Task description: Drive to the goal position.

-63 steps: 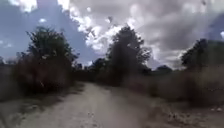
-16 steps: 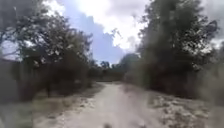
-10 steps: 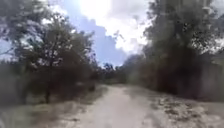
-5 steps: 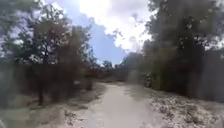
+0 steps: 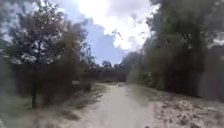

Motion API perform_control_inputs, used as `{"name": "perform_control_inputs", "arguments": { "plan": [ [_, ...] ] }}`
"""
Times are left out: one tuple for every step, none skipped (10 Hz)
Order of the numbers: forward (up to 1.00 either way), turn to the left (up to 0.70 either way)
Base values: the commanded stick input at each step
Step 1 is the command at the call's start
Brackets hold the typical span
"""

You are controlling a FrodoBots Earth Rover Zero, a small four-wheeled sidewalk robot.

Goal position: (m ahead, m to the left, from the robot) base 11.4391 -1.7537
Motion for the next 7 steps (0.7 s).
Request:
{"name": "perform_control_inputs", "arguments": {
  "plan": [
    [0.85,0.00],
    [0.85,0.00],
    [0.85,0.00],
    [0.85,0.00],
    [0.85,0.00],
    [0.85,0.00],
    [0.85,0.00]
  ]
}}
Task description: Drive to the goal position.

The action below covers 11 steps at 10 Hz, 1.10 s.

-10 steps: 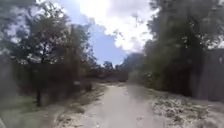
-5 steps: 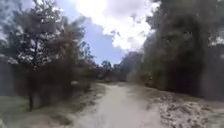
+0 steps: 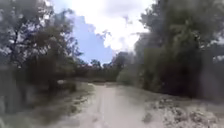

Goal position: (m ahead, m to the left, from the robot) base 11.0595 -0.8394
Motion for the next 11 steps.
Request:
{"name": "perform_control_inputs", "arguments": {
  "plan": [
    [0.85,0.00],
    [0.85,0.00],
    [0.85,0.00],
    [0.85,0.00],
    [0.85,0.00],
    [0.85,0.00],
    [0.85,0.00],
    [0.85,0.00],
    [0.85,0.00],
    [0.85,0.00],
    [0.85,0.00]
  ]
}}
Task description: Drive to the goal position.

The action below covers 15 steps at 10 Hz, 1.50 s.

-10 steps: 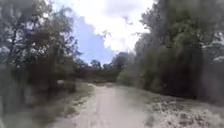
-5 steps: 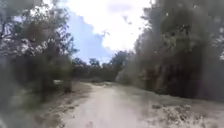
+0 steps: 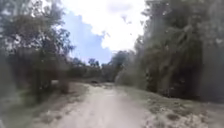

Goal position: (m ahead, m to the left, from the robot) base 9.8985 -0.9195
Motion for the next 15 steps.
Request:
{"name": "perform_control_inputs", "arguments": {
  "plan": [
    [0.85,0.00],
    [0.85,0.00],
    [0.85,0.00],
    [0.85,0.00],
    [0.85,0.00],
    [0.85,0.00],
    [0.85,0.00],
    [0.85,0.00],
    [0.85,0.00],
    [0.85,0.00],
    [0.85,0.00],
    [0.85,0.00],
    [0.85,0.00],
    [0.85,0.00],
    [0.85,0.00]
  ]
}}
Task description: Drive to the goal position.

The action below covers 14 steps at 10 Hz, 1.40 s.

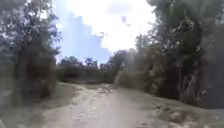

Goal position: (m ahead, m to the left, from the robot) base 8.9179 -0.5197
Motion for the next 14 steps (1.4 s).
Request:
{"name": "perform_control_inputs", "arguments": {
  "plan": [
    [0.85,0.00],
    [0.85,0.00],
    [0.85,0.00],
    [0.85,0.00],
    [0.85,0.00],
    [0.85,0.00],
    [0.85,0.00],
    [0.85,0.00],
    [0.85,0.00],
    [0.85,0.00],
    [0.85,0.00],
    [0.85,0.00],
    [0.85,0.00],
    [0.85,0.00]
  ]
}}
